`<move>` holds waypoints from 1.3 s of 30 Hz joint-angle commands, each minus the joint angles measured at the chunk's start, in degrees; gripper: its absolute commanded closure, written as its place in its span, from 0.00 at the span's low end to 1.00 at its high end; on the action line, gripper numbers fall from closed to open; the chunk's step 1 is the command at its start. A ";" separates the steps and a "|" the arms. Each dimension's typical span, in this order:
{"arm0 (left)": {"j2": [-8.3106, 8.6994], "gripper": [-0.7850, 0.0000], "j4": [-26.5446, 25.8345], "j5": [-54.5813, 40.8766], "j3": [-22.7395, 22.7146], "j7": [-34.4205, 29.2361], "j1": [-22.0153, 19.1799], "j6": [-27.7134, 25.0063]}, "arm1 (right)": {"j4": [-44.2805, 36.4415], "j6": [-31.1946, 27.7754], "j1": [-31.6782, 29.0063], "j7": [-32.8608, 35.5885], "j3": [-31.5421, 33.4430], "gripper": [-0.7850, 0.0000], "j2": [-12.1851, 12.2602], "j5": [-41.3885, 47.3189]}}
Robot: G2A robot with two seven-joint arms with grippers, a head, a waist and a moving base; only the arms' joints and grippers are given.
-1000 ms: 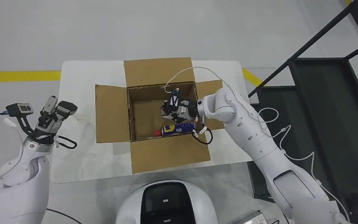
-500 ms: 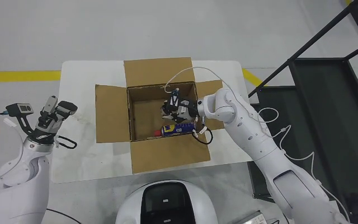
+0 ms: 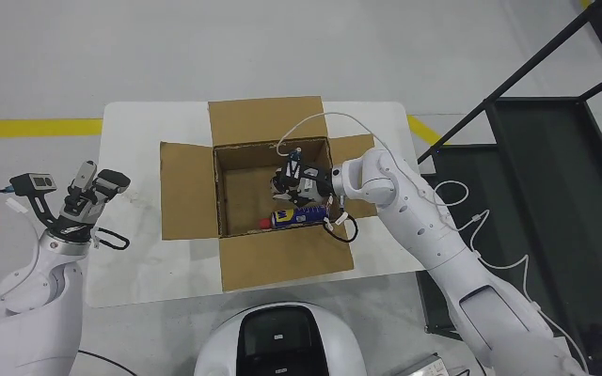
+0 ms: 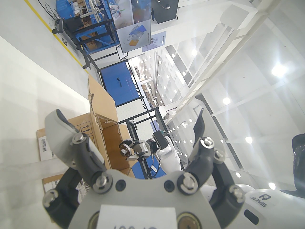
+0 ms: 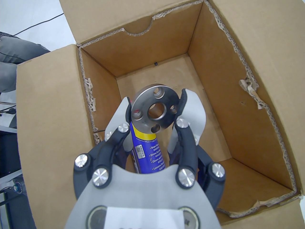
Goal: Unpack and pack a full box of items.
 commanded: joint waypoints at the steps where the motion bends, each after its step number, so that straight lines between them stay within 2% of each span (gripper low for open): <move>1: 0.00 0.00 0.00 0.00 0.00 0.00 0.00 0.00 | -0.29 0.72 -0.47 -0.79 0.13 1.00 0.03 0.04; 7: 0.00 0.00 0.00 0.00 0.00 0.00 0.00 0.00 | -2.43 0.79 -3.61 -2.47 4.23 1.00 1.43 1.56; 13: 0.00 0.00 0.00 0.00 0.00 0.00 0.00 0.00 | -7.37 0.18 -9.30 -3.47 10.39 1.00 3.43 2.82; 26: 0.00 0.00 0.00 0.00 0.00 0.00 0.00 0.00 | -22.03 -2.30 -29.39 -7.89 30.58 1.00 7.95 5.99; 34: 0.00 0.00 0.00 0.00 0.00 0.00 0.00 0.00 | -23.67 -0.11 -42.15 -14.96 42.31 1.00 9.12 5.58; 39: 0.00 0.00 0.00 0.00 0.00 0.00 0.00 0.00 | -23.07 1.87 -47.51 -18.00 46.97 1.00 9.41 4.20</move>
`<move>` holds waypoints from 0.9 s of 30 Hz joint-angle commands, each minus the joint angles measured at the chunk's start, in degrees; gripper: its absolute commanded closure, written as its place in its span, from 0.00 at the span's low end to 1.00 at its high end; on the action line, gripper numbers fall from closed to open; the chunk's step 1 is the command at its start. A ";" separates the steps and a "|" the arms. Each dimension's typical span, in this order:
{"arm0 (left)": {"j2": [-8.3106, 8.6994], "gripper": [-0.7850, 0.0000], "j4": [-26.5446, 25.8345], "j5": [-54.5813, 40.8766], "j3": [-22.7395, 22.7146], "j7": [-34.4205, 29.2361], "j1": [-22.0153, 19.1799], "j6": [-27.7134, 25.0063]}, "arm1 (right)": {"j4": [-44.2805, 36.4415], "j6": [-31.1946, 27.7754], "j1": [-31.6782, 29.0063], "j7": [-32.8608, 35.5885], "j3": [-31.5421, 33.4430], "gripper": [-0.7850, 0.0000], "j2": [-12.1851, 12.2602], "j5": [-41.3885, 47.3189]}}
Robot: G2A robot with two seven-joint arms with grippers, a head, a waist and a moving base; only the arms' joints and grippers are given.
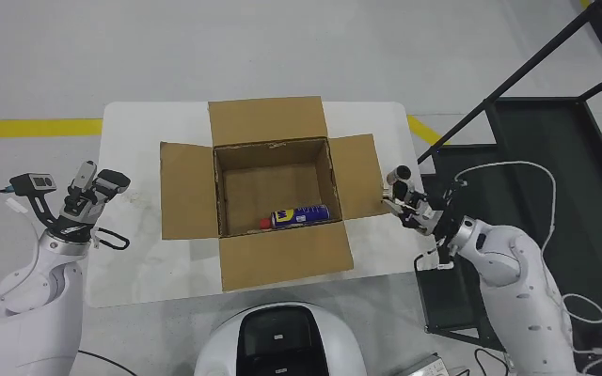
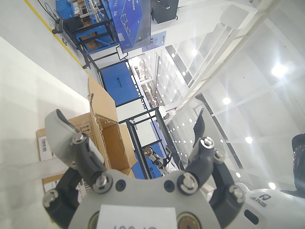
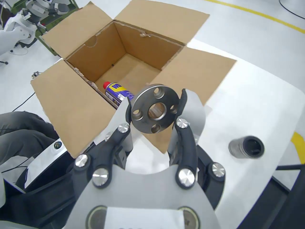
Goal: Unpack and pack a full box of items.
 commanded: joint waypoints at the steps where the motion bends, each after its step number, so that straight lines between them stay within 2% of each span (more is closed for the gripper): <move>1: 0.00 0.00 0.00 0.00 0.00 0.00 0.00 0.00 | 0.61 0.80 -1.47 -0.87 1.28 1.00 0.07 -0.34; 5: 0.00 0.00 0.00 0.00 0.00 0.00 0.00 0.00 | 3.34 1.52 -2.60 -1.58 2.10 1.00 0.22 -0.97; 14: 0.00 0.00 0.00 0.00 0.00 0.00 0.00 0.00 | 12.01 3.49 0.65 -0.89 -0.51 1.00 0.53 -5.76; 27: 0.00 0.00 0.00 0.00 0.00 0.00 0.00 0.00 | 24.92 8.87 9.81 1.49 -8.22 1.00 0.43 -13.53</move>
